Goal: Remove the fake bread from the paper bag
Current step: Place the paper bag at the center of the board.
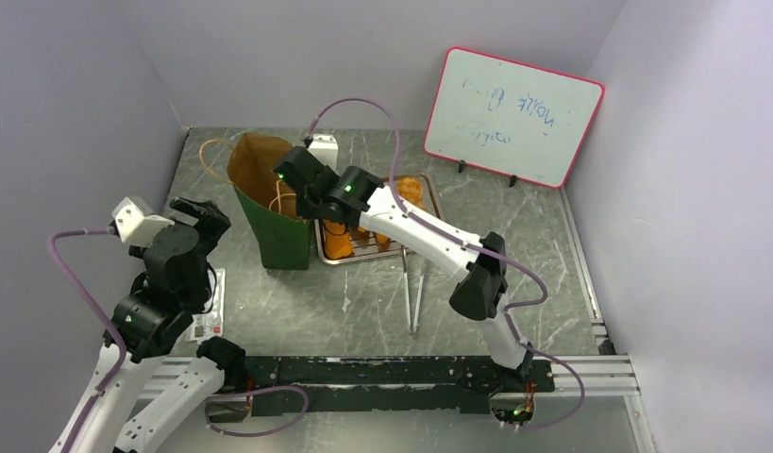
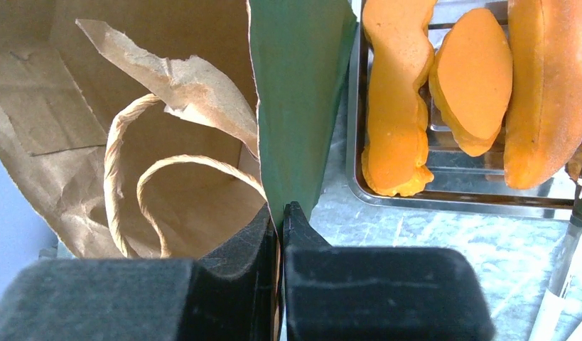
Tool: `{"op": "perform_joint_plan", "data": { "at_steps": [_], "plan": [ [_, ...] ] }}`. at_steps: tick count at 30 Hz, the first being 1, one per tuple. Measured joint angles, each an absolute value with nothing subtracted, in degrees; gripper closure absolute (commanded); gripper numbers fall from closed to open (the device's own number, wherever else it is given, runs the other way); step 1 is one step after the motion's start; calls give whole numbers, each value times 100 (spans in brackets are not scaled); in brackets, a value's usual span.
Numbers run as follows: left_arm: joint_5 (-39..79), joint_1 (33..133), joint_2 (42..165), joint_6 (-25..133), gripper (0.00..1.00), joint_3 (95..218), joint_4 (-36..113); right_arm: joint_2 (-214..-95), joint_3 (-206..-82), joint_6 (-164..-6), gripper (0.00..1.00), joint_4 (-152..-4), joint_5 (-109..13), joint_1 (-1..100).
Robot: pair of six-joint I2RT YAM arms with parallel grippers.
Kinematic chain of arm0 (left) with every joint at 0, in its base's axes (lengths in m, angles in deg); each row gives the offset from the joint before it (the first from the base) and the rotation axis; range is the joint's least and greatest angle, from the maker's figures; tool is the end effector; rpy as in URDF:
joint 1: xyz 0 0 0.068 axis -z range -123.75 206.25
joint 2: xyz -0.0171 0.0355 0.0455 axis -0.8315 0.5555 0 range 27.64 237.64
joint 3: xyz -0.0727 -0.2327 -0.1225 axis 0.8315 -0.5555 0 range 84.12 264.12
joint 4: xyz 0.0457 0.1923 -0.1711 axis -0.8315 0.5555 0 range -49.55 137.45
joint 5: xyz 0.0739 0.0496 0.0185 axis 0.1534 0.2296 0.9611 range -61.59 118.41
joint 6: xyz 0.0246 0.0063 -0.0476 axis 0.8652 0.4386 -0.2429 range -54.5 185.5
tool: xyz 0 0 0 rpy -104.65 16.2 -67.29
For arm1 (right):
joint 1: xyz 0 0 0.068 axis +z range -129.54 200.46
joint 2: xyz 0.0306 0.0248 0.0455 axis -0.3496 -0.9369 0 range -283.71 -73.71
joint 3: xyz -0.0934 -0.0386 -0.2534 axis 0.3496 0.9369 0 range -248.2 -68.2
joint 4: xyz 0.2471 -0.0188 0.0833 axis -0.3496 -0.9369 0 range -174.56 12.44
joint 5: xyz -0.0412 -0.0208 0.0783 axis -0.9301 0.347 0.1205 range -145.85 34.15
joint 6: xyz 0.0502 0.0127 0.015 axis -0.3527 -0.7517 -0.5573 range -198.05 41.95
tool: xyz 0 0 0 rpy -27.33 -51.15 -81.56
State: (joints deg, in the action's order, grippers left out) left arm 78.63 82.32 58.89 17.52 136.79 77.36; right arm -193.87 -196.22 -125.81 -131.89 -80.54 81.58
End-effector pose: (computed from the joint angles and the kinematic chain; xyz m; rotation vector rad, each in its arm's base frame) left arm 0.0962 -0.0165 0.3699 -0.8874 1.5020 -0.1377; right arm 0.2354 0.3959 0.3578 -0.0684 2.3330 0.4593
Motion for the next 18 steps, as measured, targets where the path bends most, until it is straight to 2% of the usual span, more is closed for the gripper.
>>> {"op": "perform_joint_plan", "data": {
  "at_steps": [5,14,18],
  "plan": [
    [7865,8232,5902,1684,26,13644,7771,-19387,-19622,-12535,92,-13143,-7964,8073],
    [7865,8232,5904,1505,26,13403,7819,-19442,-19574,-12271,91,-12913,-7839,7874],
    [7865,8232,5906,1428,26,13382,7845,-19485,-19572,-12142,81,-12850,-7761,7796]
  ]
}}
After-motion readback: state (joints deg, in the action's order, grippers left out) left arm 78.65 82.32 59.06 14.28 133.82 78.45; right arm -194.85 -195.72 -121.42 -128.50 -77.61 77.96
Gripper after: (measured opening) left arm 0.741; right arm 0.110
